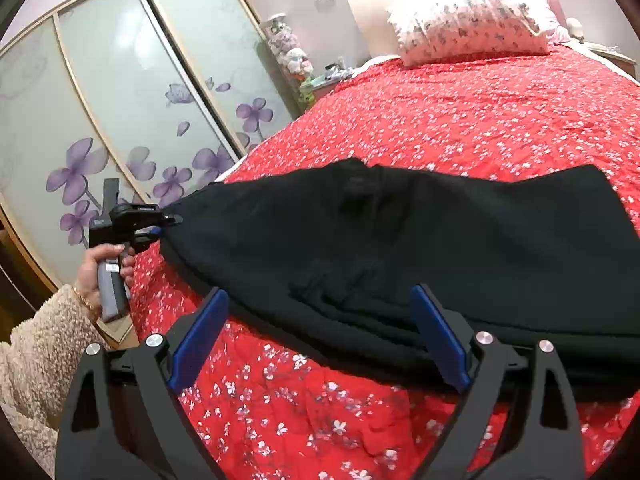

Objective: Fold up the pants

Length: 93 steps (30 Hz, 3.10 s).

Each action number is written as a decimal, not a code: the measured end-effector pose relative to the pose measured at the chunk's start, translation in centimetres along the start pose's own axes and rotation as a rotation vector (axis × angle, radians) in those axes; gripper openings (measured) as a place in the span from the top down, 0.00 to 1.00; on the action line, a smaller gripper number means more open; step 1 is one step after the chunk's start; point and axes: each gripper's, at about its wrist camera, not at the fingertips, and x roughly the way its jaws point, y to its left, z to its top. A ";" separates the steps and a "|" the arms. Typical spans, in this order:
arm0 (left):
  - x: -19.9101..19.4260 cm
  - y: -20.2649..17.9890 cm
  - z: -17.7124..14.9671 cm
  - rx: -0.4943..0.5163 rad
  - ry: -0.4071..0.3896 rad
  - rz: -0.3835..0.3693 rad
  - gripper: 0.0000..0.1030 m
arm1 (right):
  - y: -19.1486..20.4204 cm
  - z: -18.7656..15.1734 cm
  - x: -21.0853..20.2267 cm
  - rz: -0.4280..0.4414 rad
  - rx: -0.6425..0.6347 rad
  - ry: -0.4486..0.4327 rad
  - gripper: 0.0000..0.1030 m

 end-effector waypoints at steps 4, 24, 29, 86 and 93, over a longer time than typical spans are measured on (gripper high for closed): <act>-2.7 -4.5 0.5 0.142 -0.087 -0.018 0.88 | -1.3 1.0 -2.5 -0.034 0.035 -0.052 0.09; -7.3 -26.8 -8.4 0.537 -0.069 -0.378 0.89 | -11.6 -0.1 -11.5 -0.138 0.273 -0.242 0.07; -5.3 -28.7 -12.2 0.575 0.023 -0.399 0.90 | -11.6 -0.3 -11.4 -0.130 0.271 -0.239 0.07; -9.4 -31.6 -28.0 0.904 0.008 -0.587 0.10 | -17.2 4.1 -5.7 0.160 0.634 0.204 0.07; -10.3 -28.0 -24.2 0.805 0.000 -0.524 0.09 | -16.4 4.9 -4.1 0.088 0.636 0.357 0.06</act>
